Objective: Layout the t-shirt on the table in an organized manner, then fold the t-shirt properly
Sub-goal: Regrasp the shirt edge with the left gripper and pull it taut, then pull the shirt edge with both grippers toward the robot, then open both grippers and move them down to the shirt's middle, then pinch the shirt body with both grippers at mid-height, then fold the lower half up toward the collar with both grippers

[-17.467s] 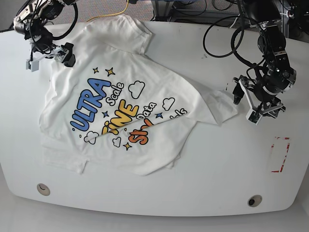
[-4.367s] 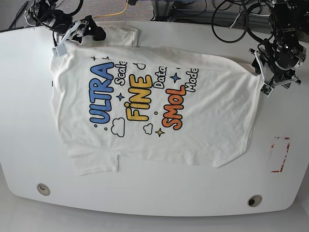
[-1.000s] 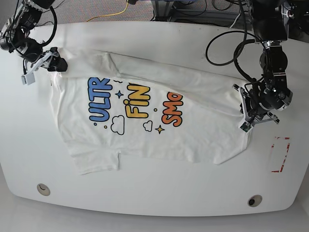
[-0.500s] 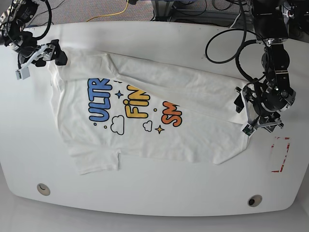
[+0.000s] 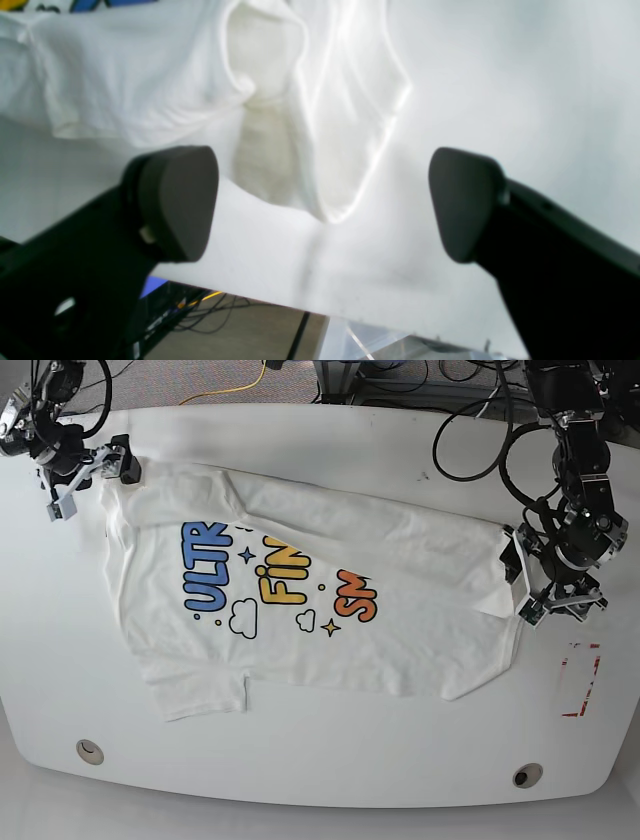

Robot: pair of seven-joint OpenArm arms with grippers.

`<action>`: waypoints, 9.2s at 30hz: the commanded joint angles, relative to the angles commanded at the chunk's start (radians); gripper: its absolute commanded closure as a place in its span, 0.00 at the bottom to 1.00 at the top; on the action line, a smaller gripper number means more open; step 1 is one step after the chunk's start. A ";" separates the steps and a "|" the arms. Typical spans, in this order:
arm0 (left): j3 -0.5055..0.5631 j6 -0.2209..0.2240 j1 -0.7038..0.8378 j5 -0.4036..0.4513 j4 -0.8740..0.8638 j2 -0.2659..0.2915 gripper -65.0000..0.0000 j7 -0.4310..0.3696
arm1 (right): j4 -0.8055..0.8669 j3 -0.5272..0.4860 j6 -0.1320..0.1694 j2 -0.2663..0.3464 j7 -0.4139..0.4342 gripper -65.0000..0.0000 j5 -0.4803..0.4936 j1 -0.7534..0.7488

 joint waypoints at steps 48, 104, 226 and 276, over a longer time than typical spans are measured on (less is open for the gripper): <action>-0.106 0.000 0.035 -0.066 -0.477 0.012 0.63 -0.192 | 0.003 -0.021 0.000 -0.129 0.011 0.81 -0.253 0.060; -0.180 0.000 0.554 -0.071 0.063 0.009 0.44 -0.078 | 0.261 0.057 0.000 0.003 0.003 0.00 -0.255 -0.204; -0.084 0.000 -0.242 0.118 -0.572 0.189 1.00 -0.249 | -0.678 -0.298 0.000 -0.008 0.390 1.00 -0.407 0.677; -0.087 0.000 0.037 0.112 -0.114 0.138 1.00 -0.109 | 0.238 -0.216 0.000 -0.083 -0.078 1.00 -0.399 0.290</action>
